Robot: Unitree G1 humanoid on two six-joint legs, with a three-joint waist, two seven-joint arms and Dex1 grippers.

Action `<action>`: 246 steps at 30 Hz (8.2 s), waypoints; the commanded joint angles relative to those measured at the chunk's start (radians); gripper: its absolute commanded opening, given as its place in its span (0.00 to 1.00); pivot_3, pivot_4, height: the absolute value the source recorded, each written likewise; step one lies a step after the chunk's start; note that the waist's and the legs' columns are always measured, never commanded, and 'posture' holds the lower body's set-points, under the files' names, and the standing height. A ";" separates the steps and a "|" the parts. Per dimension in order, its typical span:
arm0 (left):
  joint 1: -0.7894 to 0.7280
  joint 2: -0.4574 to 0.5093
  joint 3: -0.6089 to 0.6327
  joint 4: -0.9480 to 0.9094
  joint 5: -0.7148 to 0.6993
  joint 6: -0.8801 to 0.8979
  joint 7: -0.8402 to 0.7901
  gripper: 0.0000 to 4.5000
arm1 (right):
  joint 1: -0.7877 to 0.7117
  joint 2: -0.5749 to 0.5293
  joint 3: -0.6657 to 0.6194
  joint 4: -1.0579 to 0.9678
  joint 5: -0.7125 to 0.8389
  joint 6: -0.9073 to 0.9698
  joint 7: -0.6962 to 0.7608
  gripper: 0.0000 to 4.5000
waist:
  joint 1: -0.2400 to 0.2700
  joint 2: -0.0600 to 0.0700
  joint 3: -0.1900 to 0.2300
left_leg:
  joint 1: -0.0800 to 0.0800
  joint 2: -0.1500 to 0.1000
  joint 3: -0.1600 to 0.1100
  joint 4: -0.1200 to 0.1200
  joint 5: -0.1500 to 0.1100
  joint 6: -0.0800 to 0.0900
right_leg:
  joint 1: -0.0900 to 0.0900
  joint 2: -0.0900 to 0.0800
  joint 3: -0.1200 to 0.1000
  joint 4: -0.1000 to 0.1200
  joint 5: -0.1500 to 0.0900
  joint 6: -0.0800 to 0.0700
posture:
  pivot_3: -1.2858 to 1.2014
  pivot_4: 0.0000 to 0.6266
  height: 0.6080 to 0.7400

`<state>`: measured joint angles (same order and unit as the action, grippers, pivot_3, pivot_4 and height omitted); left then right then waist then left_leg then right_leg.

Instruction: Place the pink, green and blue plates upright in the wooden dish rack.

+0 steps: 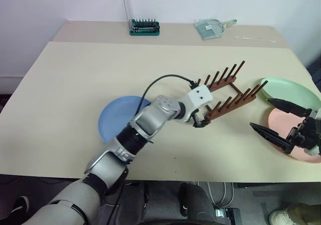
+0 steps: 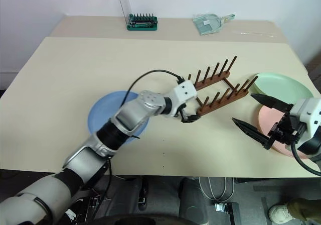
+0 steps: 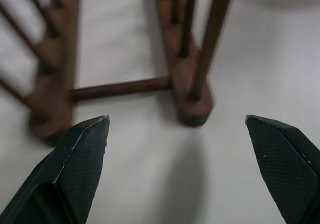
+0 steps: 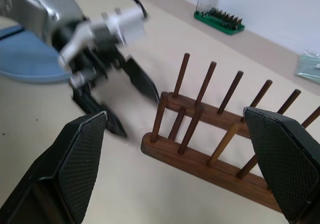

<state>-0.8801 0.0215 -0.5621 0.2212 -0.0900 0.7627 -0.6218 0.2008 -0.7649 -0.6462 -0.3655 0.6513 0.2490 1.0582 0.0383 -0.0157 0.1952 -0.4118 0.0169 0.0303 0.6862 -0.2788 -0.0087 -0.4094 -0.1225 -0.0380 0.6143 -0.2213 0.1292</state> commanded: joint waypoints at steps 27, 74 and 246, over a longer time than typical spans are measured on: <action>-0.056 -0.211 0.086 0.223 0.063 0.089 0.090 0.22 | 0.007 -0.004 -0.006 -0.081 0.016 -0.016 -0.073 1.00 | 0.003 0.001 -0.001 | 0.000 0.000 -0.001 0.000 -0.001 0.001 | 0.000 0.000 0.000 -0.001 -0.002 -0.003 | 0.52 0.24 0.88; -0.103 0.146 0.153 0.410 0.116 -0.607 -0.464 0.99 | -0.074 -0.018 0.062 -0.063 0.029 0.011 -0.070 1.00 | 0.000 0.003 -0.002 | -0.001 0.000 0.000 0.000 -0.001 0.001 | -0.001 0.000 0.000 -0.001 0.000 0.000 | 0.52 0.24 0.88; -0.001 0.387 0.602 -0.029 -0.462 -0.335 -0.640 1.00 | -1.084 -0.120 -0.194 0.639 0.626 1.100 -0.448 0.01 | -0.028 0.003 -0.001 | 0.000 0.000 0.001 -0.002 0.000 0.001 | -0.001 0.000 0.001 0.000 0.000 0.000 | 0.52 0.24 0.88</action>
<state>-0.8595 0.4048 0.0078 0.2176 -0.5295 0.4514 -1.2643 -0.8540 -0.8906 -0.8477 0.2556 1.2644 1.3840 0.6200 0.0107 -0.0127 0.1940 -0.4119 0.0169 0.0310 0.6845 -0.2792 -0.0080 -0.4103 -0.1227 -0.0371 0.6144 -0.2212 0.1296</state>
